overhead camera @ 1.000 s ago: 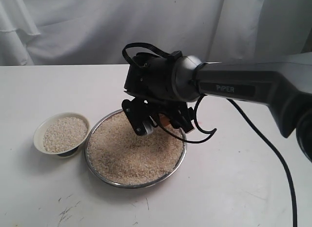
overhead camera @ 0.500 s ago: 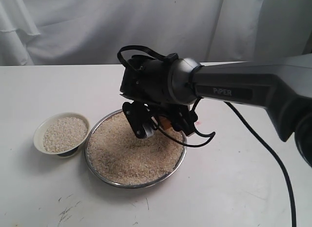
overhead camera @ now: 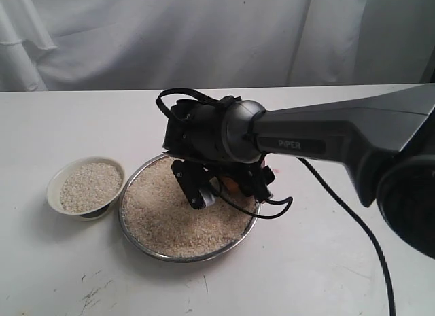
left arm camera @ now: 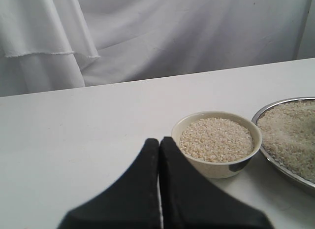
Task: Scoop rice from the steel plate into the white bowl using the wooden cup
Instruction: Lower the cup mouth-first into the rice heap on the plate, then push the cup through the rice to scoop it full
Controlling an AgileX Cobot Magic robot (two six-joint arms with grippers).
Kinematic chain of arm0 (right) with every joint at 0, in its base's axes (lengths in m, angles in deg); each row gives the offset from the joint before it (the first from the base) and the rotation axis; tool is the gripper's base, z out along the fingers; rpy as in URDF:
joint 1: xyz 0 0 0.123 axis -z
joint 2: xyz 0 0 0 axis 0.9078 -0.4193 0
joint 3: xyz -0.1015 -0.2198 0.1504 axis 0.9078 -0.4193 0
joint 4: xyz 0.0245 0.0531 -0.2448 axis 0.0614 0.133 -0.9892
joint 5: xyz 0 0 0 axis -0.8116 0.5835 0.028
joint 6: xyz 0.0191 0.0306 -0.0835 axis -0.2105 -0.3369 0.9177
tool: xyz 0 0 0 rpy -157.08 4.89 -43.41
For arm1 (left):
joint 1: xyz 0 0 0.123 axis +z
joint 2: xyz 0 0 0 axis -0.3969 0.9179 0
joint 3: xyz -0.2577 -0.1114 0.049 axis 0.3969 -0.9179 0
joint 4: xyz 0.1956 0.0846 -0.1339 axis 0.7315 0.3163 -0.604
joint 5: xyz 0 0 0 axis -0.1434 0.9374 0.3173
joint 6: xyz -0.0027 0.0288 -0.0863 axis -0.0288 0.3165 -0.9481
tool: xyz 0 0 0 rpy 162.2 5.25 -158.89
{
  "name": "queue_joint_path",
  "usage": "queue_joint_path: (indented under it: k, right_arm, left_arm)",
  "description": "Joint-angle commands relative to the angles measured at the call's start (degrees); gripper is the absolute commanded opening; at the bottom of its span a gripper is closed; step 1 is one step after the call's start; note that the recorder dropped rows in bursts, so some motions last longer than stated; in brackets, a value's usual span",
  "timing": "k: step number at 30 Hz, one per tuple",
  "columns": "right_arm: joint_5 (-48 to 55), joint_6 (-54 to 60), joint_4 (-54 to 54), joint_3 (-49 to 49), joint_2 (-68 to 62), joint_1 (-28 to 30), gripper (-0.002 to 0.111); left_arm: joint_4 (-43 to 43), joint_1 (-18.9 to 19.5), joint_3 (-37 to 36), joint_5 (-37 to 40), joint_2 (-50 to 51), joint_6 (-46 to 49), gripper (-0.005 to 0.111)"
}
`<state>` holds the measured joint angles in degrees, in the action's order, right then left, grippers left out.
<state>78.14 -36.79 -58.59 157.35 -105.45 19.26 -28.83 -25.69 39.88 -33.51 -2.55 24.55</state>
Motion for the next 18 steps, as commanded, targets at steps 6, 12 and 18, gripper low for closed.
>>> queue_joint_path:
  k: [6,12,18]
  right_arm:
    - [0.02,-0.23,-0.95,-0.23,-1.46,-2.75,0.0]
    - [-0.35,-1.15,-0.95,-0.23,-2.71,-4.05,0.0]
    - [-0.99,-1.29,0.59,-0.23,-2.71,-4.32,0.0]
  left_arm:
    - [-0.06,-0.37,0.16,-0.58,0.44,-0.18,0.0]
    - [-0.06,-0.37,0.16,-0.58,0.44,-0.18,0.0]
    - [-0.06,-0.37,0.16,-0.58,0.44,-0.18,0.0]
